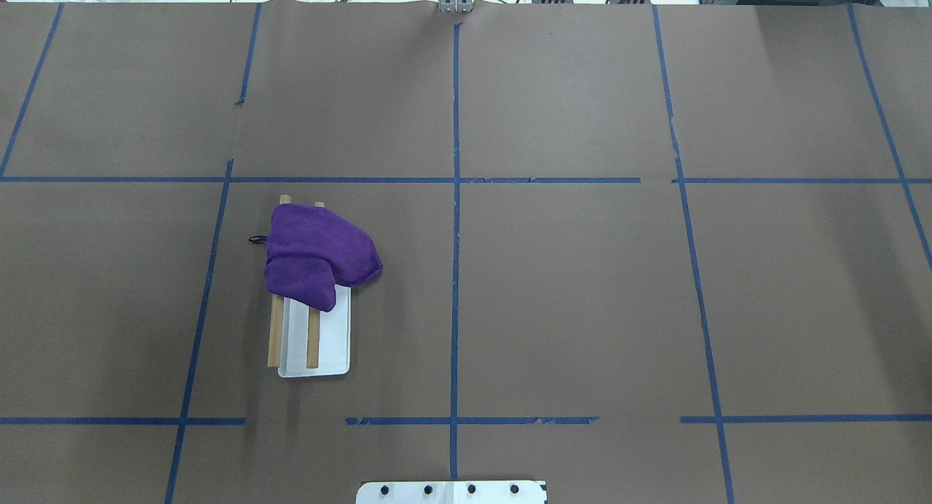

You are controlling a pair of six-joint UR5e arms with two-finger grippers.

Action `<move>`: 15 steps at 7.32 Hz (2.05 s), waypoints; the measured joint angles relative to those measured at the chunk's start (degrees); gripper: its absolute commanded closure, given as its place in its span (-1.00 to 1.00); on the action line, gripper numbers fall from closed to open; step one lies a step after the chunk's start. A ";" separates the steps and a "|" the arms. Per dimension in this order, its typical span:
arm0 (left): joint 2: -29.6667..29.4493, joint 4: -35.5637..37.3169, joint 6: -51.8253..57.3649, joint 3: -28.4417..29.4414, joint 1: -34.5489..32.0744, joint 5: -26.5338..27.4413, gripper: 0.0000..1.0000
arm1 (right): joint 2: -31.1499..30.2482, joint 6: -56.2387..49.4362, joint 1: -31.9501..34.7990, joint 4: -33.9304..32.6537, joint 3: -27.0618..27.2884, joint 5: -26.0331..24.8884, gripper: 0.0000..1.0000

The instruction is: Hang towel on rack

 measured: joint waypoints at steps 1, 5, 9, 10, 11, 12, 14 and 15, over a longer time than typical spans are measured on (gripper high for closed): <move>0.09 0.49 2.90 3.50 -2.32 -2.21 -1.00 | -0.31 -0.21 0.43 -0.03 -0.30 0.34 -1.00; -0.11 5.01 3.64 6.87 -4.19 -8.09 -1.00 | -2.25 -0.41 0.78 -0.03 -0.54 1.78 -1.00; -0.25 5.63 3.45 6.62 -4.24 -8.30 -1.00 | -3.69 -0.78 2.16 0.02 -0.82 2.35 -1.00; -0.31 5.63 3.47 6.59 -4.24 -8.31 -1.00 | -3.65 -0.71 2.28 0.02 -0.79 2.36 -1.00; -0.38 5.63 3.49 6.58 -4.24 -8.30 -1.00 | -3.56 -0.60 2.31 0.02 -0.77 2.36 -1.00; -0.44 5.64 3.46 6.63 -4.24 -8.31 -1.00 | -3.48 -0.55 2.34 0.02 -0.75 2.36 -1.00; -0.45 5.64 3.38 6.70 -4.24 -8.36 -1.00 | -3.32 -0.52 2.36 0.08 -0.71 2.34 -1.00; -0.45 5.62 3.37 6.72 -4.24 -8.38 -1.00 | -3.07 -0.50 2.36 0.12 -0.70 2.28 -1.00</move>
